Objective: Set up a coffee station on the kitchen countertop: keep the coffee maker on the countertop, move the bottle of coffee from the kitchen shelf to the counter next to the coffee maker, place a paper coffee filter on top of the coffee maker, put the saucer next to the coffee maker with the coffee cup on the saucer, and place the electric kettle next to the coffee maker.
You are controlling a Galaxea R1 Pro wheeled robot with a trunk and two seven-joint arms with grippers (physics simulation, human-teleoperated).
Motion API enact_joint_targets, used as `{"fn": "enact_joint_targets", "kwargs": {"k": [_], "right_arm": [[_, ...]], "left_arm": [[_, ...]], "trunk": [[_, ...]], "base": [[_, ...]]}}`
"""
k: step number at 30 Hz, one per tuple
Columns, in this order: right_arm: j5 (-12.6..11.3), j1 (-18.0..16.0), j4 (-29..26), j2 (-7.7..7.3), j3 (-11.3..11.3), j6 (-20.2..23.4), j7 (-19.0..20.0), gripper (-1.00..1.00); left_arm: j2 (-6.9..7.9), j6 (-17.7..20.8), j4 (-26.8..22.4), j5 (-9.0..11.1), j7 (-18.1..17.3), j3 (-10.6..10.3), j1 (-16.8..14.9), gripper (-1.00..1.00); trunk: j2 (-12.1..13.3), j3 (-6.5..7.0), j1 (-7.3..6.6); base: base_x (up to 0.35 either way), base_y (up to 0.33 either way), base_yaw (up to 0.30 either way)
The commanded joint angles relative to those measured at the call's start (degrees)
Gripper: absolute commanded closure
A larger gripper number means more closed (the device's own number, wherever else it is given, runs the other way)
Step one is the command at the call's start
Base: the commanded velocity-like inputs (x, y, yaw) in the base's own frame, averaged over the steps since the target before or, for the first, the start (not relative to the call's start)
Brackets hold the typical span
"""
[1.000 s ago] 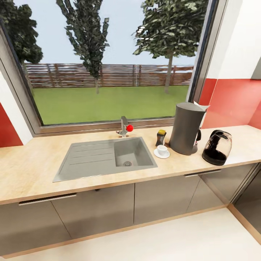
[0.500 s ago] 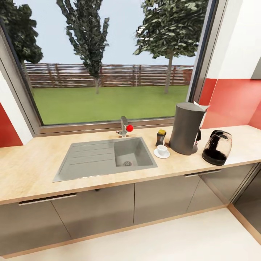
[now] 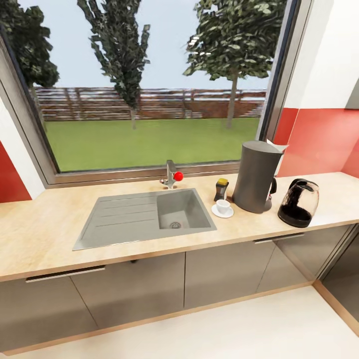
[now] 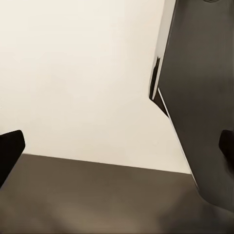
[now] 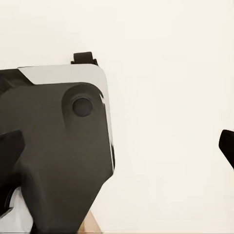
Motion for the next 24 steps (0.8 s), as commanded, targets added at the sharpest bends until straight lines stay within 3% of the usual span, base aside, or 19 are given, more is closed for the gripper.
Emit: {"fn": "enact_joint_targets", "kwargs": {"k": [1, 7, 11, 15, 24], "right_arm": [[0.56, -0.03, -0.09, 0.07, -0.48, 0.60, -0.06, -1.00], [0.65, -0.03, -0.10, 0.02, -0.48, -3.49, -0.03, -1.00], [0.66, -0.03, -0.11, -0.03, -0.48, -14.57, -0.03, -1.00], [0.61, -0.03, -0.10, -0.03, -0.48, -22.27, -0.03, -1.00], [0.68, -0.03, -0.10, -0.02, -0.48, -24.38, -0.03, -1.00]], "left_arm": [[0.07, 0.58, -0.21, 0.27, 0.32, -0.52, 0.00, -1.00], [0.33, 0.78, -0.23, 0.01, 0.33, -0.64, 0.00, -1.00], [0.50, 0.86, -0.20, -0.02, 0.33, -0.63, 0.00, -1.00], [0.53, 0.82, -0.15, -0.05, 0.33, -0.68, 0.00, -1.00], [0.15, 0.81, -0.11, -0.05, 0.33, -0.53, 0.00, -1.00]], "trunk": [[-0.10, -0.11, 0.02], [-0.10, -0.11, 0.02], [-0.10, -0.11, 0.02], [-0.10, -0.11, 0.02], [-0.10, -0.11, 0.02]], "base": [[0.000, 0.000, 0.000], [0.000, 0.000, 0.000], [0.000, 0.000, 0.000], [0.000, 0.000, 0.000], [0.000, 0.000, 0.000]]}}
